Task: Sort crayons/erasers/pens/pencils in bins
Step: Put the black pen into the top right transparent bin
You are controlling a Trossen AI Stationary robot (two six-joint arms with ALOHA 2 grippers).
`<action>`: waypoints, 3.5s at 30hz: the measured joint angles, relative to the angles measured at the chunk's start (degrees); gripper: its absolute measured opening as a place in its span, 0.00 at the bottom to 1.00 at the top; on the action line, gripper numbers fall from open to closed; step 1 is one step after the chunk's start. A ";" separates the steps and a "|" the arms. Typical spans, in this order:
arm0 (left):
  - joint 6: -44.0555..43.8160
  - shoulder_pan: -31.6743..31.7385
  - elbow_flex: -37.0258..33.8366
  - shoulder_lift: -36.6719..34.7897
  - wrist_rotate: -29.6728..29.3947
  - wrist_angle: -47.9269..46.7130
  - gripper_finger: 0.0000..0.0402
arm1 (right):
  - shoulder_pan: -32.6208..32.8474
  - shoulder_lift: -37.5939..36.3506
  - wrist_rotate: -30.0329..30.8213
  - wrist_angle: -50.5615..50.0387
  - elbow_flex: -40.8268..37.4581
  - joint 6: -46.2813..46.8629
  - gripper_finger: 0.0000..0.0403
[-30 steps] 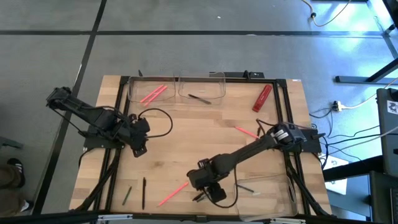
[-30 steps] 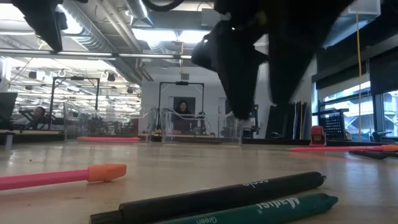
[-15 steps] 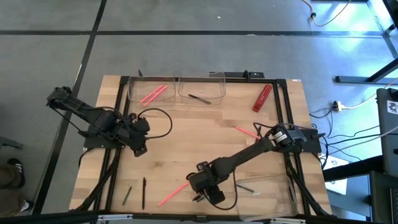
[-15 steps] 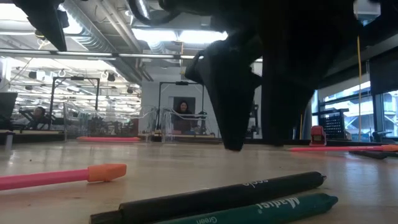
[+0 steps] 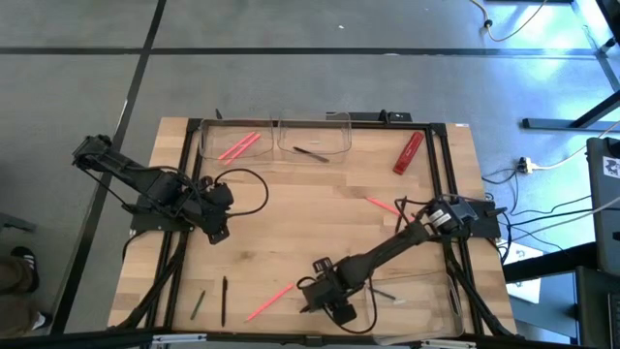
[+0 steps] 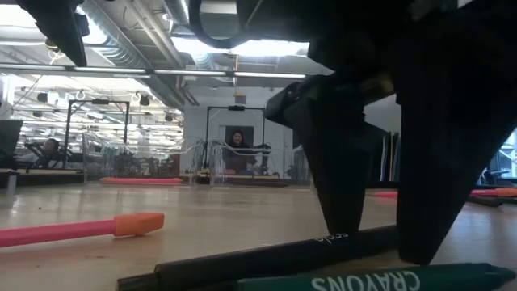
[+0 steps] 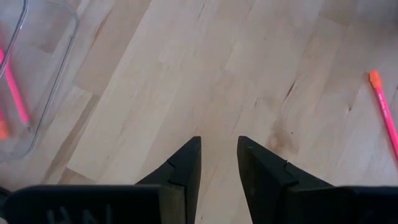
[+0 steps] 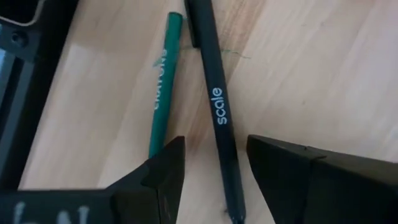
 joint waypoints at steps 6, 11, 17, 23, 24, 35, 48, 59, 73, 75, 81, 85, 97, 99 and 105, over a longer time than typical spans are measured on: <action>-0.02 0.00 0.01 0.00 -0.02 0.00 0.24 | 0.71 -0.31 2.33 1.63 -1.63 1.12 0.44; -0.02 0.00 0.00 0.00 -0.02 0.00 0.24 | 0.71 -0.29 2.80 1.69 -1.67 4.49 0.43; -0.02 0.00 0.01 0.00 -0.02 0.00 0.24 | 0.61 -0.17 3.84 1.57 -1.71 6.05 0.35; -0.02 0.00 -0.01 0.00 -0.02 0.00 0.24 | 0.52 -0.09 4.38 1.41 -1.80 6.21 0.20; -0.02 0.00 0.01 0.00 -0.02 0.00 0.24 | 0.51 -0.09 4.43 1.38 -1.80 6.13 0.18; -0.02 0.00 -0.01 0.00 -0.02 0.00 0.24 | 0.17 -0.09 4.16 1.52 -1.84 13.86 0.10; -0.02 0.00 0.01 -0.01 -0.03 -0.02 0.24 | -3.41 0.46 3.05 -0.43 1.49 17.62 0.12; 0.35 0.02 -0.01 0.00 -0.02 -0.02 0.24 | -8.65 0.44 -0.74 -7.05 6.43 16.07 0.12; 0.28 0.02 0.00 0.00 -0.03 -0.02 0.24 | -19.10 0.22 -1.05 -22.61 22.33 5.54 0.12; 0.11 0.02 -0.01 0.00 -0.02 -0.02 0.24 | -21.15 0.22 -1.03 -25.49 25.10 3.25 0.12; -0.11 0.02 -0.01 -0.01 -1.08 -0.02 0.24 | -27.58 0.13 2.27 -32.83 33.16 -2.64 0.12; -0.24 0.08 -0.01 0.00 -3.60 0.00 0.24 | -32.32 0.07 4.38 -35.73 37.77 -6.86 0.12; -4.57 1.02 -0.01 0.00 -12.86 3.36 0.24 | -49.91 -0.84 9.64 -33.52 37.44 -19.54 0.12; -4.56 2.23 0.01 0.00 -15.93 4.29 0.24 | -52.44 -0.40 9.73 -32.53 37.41 -20.36 0.12; -4.57 7.03 -0.01 0.00 -23.89 4.57 0.24 | -57.72 1.04 9.53 -30.53 36.08 -23.38 0.12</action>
